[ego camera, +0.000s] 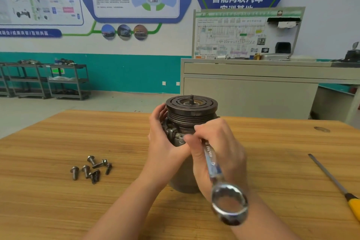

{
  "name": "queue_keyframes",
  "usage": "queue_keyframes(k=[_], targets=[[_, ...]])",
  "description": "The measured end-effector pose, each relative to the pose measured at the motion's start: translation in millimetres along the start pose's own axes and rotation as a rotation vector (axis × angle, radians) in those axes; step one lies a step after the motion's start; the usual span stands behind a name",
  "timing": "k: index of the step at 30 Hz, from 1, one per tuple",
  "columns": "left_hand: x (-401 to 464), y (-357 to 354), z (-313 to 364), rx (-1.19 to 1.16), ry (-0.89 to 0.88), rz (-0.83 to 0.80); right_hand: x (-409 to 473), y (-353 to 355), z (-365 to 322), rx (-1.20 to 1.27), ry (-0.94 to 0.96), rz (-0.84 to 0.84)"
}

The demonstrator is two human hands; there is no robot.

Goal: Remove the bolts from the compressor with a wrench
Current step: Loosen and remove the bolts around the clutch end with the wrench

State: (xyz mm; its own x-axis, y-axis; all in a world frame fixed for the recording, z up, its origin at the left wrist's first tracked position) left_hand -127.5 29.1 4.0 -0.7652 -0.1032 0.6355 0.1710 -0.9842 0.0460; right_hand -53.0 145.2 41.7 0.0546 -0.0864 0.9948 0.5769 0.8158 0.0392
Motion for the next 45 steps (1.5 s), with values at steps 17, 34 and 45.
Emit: queue_keyframes(k=[17, 34, 45], targets=[[-1, 1, -1, 0.044, -0.043, 0.017, 4, 26, 65, 0.552, -0.724, 0.395], [-1, 0, 5, -0.022, -0.043, -0.010, 4, 10, 19, 0.181, -0.198, 0.102], [-17, 0, 26, 0.367, -0.360, 0.252, -13, 10, 59, 0.710, -0.933, 0.445]])
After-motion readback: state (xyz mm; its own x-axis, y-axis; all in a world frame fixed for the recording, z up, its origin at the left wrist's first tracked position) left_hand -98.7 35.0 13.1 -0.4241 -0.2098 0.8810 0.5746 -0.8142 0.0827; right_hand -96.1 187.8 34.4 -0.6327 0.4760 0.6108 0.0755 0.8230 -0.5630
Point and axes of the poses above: each hand's wrist, its own x-axis towards the middle knuckle, its own y-axis out of the back of the hand, z = x × y, the point moved 5 cm from there along x, towards the middle knuckle, and after that the axes turned 2 degrees about y, right-handed, at the moved point
